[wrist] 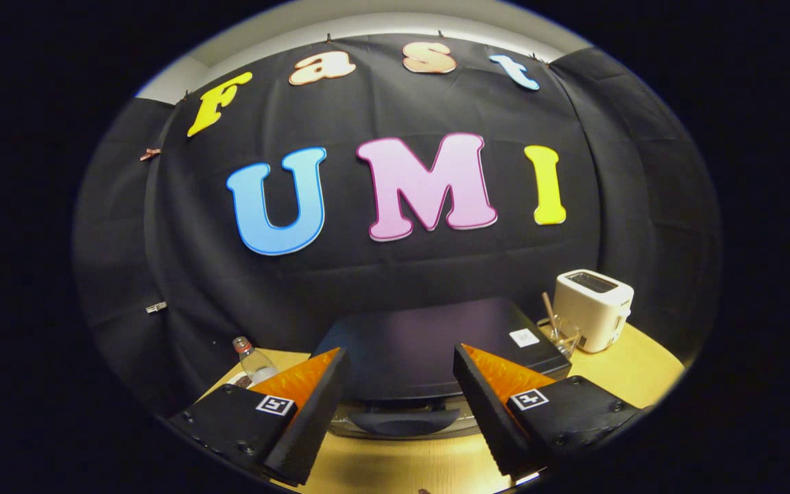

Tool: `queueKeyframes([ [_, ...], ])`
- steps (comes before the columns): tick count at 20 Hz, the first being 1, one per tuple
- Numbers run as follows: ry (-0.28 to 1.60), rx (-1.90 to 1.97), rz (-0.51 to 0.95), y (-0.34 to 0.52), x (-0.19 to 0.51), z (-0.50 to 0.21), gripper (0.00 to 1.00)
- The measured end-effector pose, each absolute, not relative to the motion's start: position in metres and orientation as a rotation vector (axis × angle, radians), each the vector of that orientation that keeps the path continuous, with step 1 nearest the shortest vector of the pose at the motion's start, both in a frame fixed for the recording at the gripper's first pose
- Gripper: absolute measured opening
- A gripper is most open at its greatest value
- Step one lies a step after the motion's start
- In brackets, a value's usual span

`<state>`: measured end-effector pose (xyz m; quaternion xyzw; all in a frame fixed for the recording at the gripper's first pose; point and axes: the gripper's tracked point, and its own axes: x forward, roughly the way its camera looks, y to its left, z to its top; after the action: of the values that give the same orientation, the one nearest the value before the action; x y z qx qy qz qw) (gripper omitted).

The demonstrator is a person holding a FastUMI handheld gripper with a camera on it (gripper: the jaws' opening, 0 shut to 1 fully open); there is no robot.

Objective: Open the toaster oven, put the food inside, and close the toaster oven door.

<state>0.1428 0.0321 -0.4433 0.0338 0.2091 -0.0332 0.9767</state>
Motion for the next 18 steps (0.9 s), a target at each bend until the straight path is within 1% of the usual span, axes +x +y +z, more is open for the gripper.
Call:
queueKeyframes([
  [7,0.575,0.044,-0.123,0.024,0.14,-0.508,0.99],
  [10,0.578,0.019,-0.149,0.017,0.137,-0.511,0.99],
  [11,0.578,0.011,-0.148,0.018,0.137,-0.511,0.97],
  [14,0.59,-0.05,-0.14,0.02,0.134,-0.515,0.97],
  [18,0.642,-0.027,-0.134,0.021,0.123,-0.52,0.98],
])
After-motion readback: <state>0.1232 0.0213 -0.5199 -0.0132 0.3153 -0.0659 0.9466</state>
